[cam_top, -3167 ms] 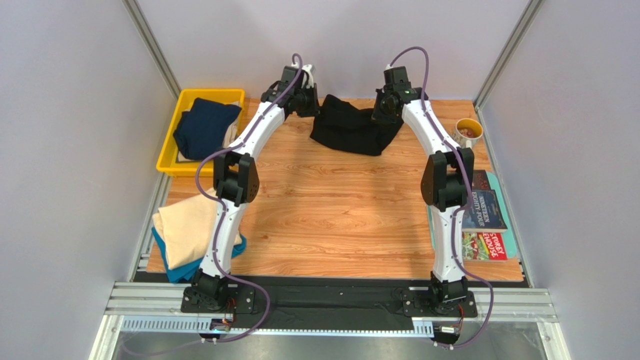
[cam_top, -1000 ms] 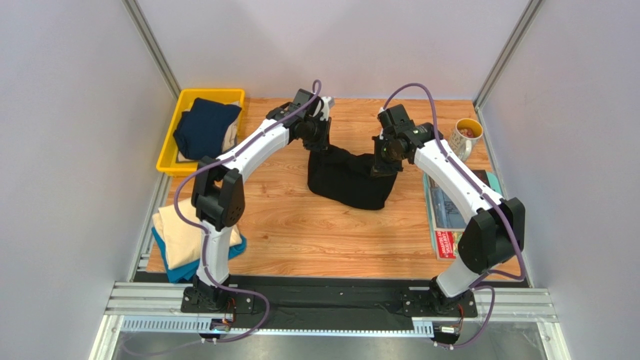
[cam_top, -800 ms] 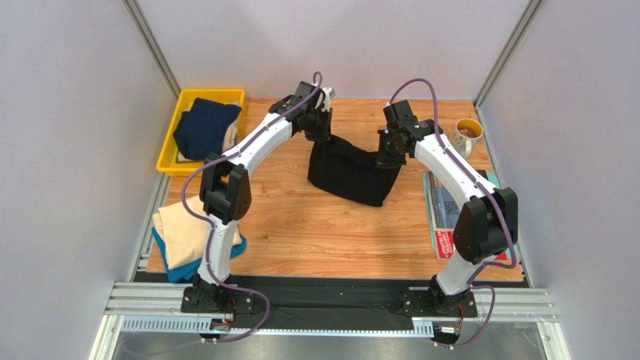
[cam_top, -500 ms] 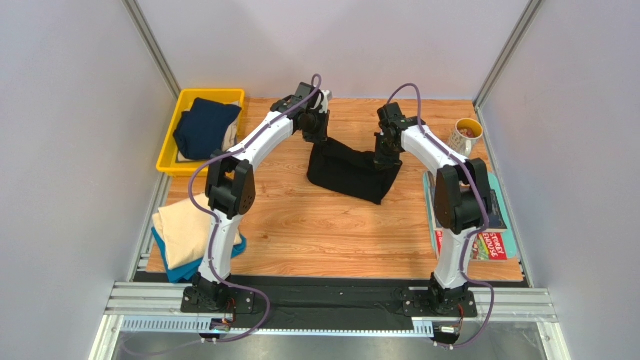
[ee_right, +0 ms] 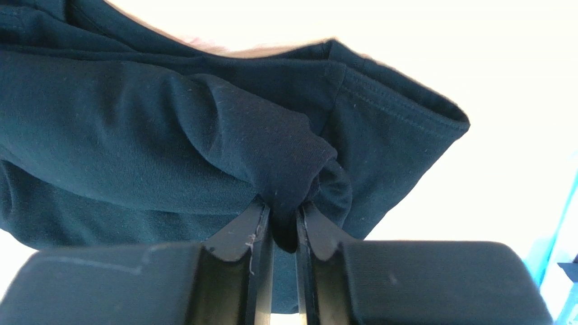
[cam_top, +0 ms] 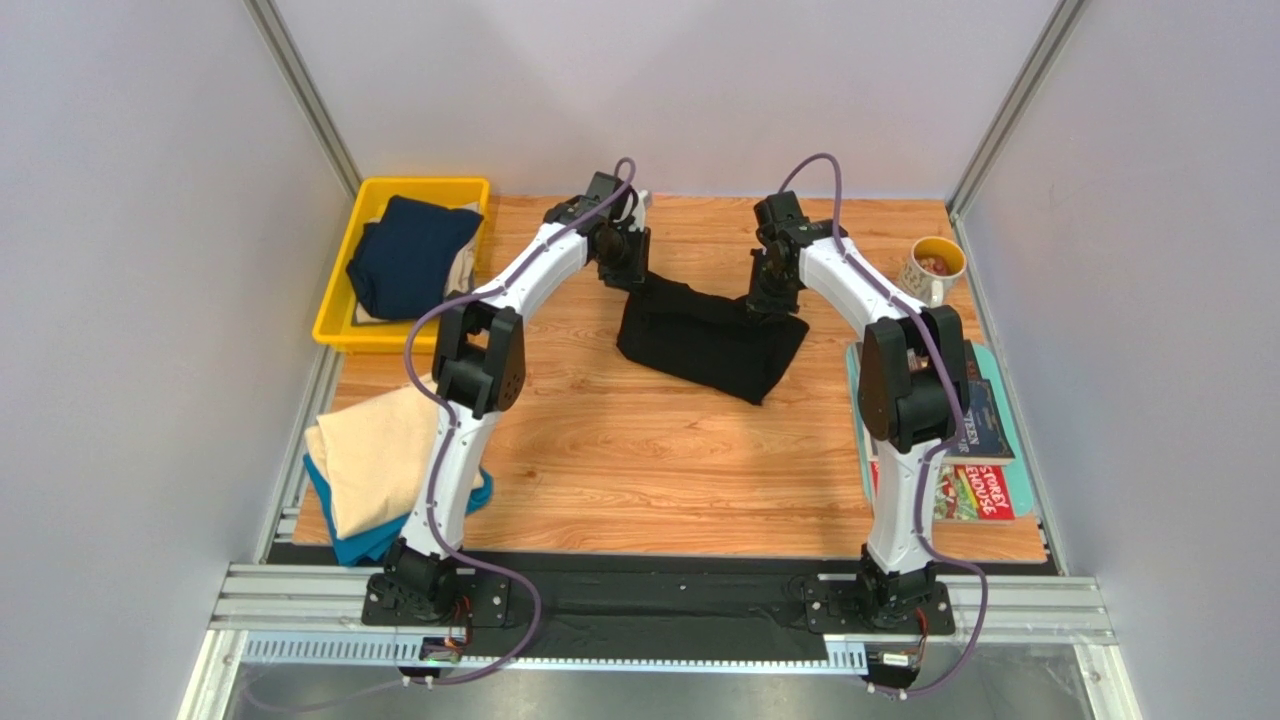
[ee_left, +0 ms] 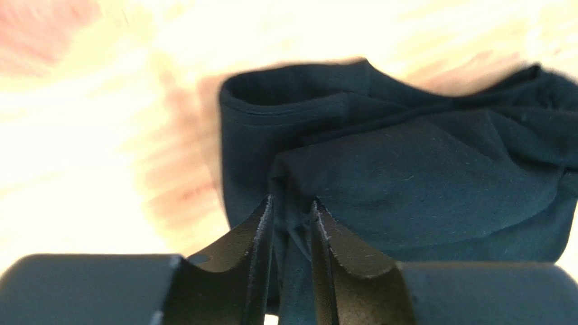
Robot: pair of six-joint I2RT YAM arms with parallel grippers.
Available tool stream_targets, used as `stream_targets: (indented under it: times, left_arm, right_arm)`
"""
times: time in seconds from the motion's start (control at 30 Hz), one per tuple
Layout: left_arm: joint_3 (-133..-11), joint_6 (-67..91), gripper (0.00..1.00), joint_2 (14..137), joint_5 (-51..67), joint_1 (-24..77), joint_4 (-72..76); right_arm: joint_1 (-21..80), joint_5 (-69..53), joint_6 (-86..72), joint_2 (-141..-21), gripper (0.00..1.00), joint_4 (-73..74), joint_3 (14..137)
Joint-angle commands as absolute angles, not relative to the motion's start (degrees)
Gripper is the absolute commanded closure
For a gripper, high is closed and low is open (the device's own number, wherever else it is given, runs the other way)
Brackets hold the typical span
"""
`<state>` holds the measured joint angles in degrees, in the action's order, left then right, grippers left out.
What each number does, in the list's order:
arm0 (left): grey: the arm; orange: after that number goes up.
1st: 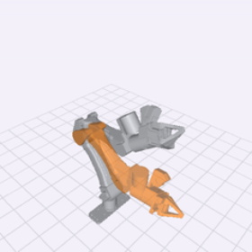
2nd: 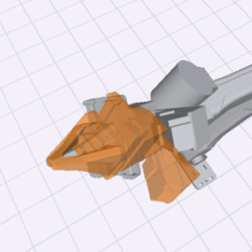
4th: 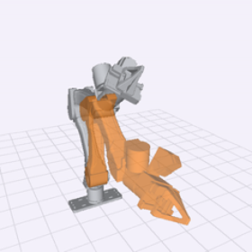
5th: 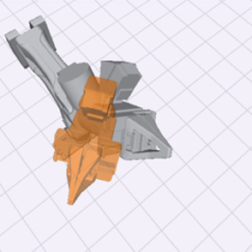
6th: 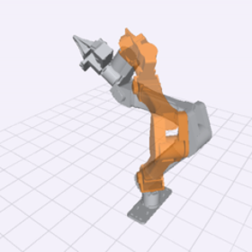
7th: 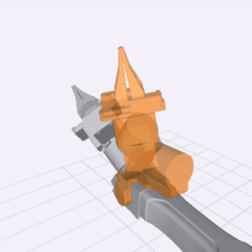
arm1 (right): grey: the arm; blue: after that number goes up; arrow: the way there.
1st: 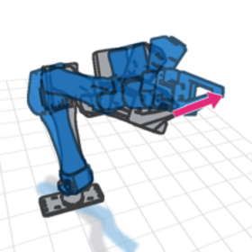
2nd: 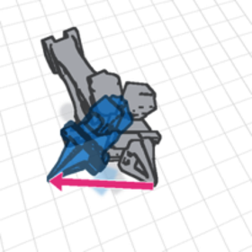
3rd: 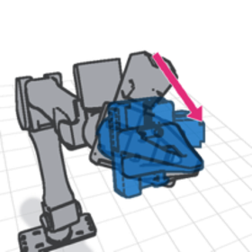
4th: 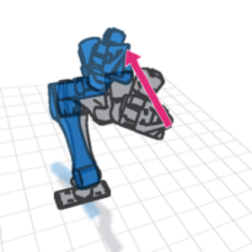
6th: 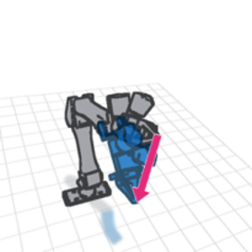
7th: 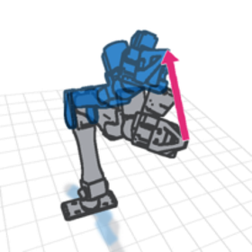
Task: Fold and stack the t-shirts
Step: Fold the tshirt
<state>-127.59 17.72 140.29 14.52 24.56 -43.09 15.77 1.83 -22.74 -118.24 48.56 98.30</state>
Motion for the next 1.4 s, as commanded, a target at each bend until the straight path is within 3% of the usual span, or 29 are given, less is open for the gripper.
stream_targets:
  times: [0.0,0.2,0.37,0.6,0.83,0.97,1.13,1.2,1.37]
  left_arm:
    - [-133.5,18.2,0.67,141.6,14.6,23.2,-41.2]
    - [-133.1,18.9,0.66,140.4,13.2,21.9,-39.9]
    - [-127.6,19.2,0.65,134.5,10.8,21.8,-39.2]
    - [-119.1,19.7,0.65,125.9,17.1,22.7,-37.4]
    - [-118.2,19.9,0.65,125.2,22.0,27.8,-35.8]
    - [-120.6,21.2,0.66,130.1,24.8,30.9,-35.5]
    - [-120.5,21.1,0.66,132.5,25.4,32.3,-35.4]
    - [-120.1,20.7,0.66,133.2,25.7,32.5,-35.4]
    - [-118.6,19.9,0.66,133.2,25.1,32.5,-35.6]
  right_arm:
    - [14.2,5.6,-25.5,-118.5,0.81,47.8,101.3]
    - [13.3,6.5,-27.8,-120.1,0.69,47.9,103.3]
    - [12.2,7.5,-29.6,-121.6,0.68,48.6,106.3]
    - [10.1,8.1,-29.9,-124.6,0.66,51.6,111.2]
    - [8.4,9.0,-28.2,-121.7,0.66,53.4,110.9]
    - [8.3,7.0,-27.0,-117.9,0.56,54.9,107.8]
    - [9.1,1.8,-27.5,-110.9,0.54,54.1,97.8]
    - [9.3,2.5,-27.4,-108.4,0.46,53.7,95.3]
    - [9.3,0.9,-27.0,-105.0,0.46,51.6,87.4]
